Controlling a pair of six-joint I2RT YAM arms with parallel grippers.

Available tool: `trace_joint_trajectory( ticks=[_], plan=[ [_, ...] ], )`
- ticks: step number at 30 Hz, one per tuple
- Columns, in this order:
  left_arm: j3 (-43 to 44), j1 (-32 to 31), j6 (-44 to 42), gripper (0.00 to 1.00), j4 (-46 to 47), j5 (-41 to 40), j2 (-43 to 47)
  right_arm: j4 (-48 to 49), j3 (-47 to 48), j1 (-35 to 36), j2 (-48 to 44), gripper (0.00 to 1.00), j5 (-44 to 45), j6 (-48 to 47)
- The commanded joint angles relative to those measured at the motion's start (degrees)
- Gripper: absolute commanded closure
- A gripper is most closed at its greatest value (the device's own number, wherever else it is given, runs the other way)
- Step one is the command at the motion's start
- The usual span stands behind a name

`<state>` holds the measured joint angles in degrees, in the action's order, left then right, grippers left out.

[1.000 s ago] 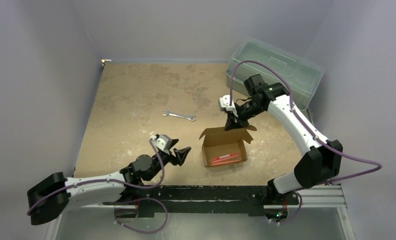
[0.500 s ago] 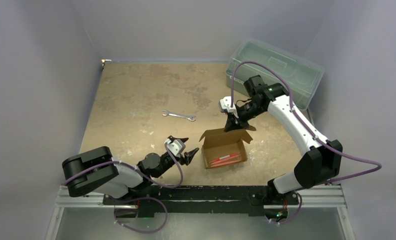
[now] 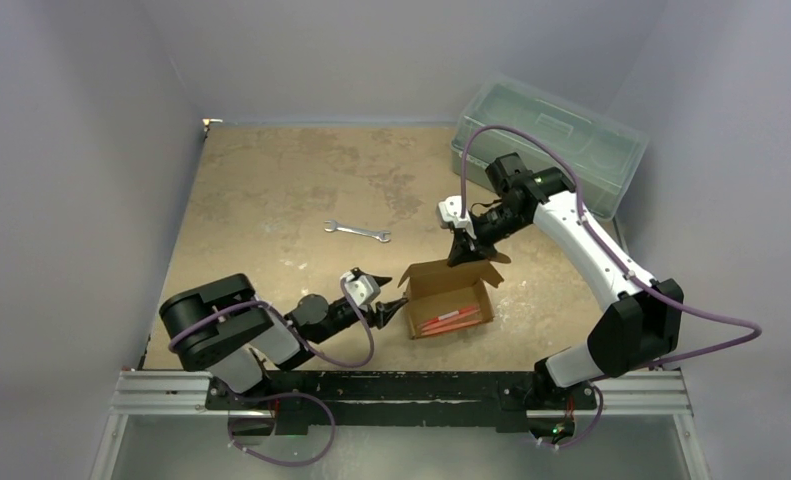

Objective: Fold the paper box

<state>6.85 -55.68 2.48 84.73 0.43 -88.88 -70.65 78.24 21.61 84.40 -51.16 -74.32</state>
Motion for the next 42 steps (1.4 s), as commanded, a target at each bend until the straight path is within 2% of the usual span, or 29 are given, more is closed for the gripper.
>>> trace_joint_trajectory(
  ticks=[1, 5, 16, 23, 35, 42],
  plan=[
    [0.81, 1.39, 2.13, 0.44, 13.66, 7.41, -4.12, -1.03, -0.75, 0.65, -0.72, 1.0, -2.72, -1.35],
    [0.37, 1.84, 2.77, 0.45, 17.15, 7.83, -6.63, -0.31, -1.9, 1.07, -1.22, 1.0, -2.27, -1.13],
    [-0.17, 2.5, 3.9, 0.46, 16.96, 9.52, -6.31, 2.35, -5.46, 2.1, -4.1, 1.0, -0.18, -0.65],
    [2.75, 2.59, 5.72, 0.47, 11.93, 13.13, -4.21, 3.53, -5.9, 2.42, -3.75, 1.0, 0.0, -0.01],
    [4.02, 2.59, 7.19, 0.48, 13.21, 13.79, -7.87, 5.13, -6.08, 2.87, -3.78, 1.0, 0.88, 2.52],
    [2.23, 2.74, 6.16, 0.47, 14.73, 14.62, -7.81, 6.63, -10.27, 4.02, -6.12, 1.0, 2.05, 1.8]
  ],
)
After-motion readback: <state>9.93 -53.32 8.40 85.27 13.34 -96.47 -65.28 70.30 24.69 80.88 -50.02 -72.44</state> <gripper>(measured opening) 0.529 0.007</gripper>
